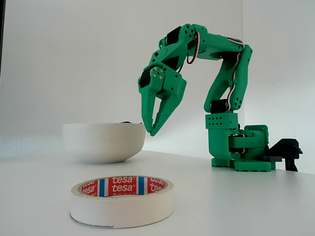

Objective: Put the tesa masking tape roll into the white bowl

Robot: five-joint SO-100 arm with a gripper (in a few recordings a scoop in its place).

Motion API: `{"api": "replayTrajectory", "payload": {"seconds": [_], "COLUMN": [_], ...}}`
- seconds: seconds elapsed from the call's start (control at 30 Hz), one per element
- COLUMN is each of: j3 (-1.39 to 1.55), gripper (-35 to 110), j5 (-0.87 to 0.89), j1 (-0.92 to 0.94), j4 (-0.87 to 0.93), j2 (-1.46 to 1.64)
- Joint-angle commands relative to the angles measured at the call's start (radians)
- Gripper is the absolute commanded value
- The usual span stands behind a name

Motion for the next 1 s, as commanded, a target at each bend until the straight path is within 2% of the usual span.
{"api": "replayTrajectory", "payload": {"seconds": [0.0,0.53,0.67,0.97], "j3": [-0.141,-0.410,-0.448,-0.456], "gripper": [-3,6,18,19], "j5": [0.012,0.091,0.115,0.123], "j1": [-0.064,-0.193,-0.207,-0.264], "j4": [-0.032,-0.089,-0.071,-0.038], "j2": [-0.101,-0.425,-0.448,-0.449]}}
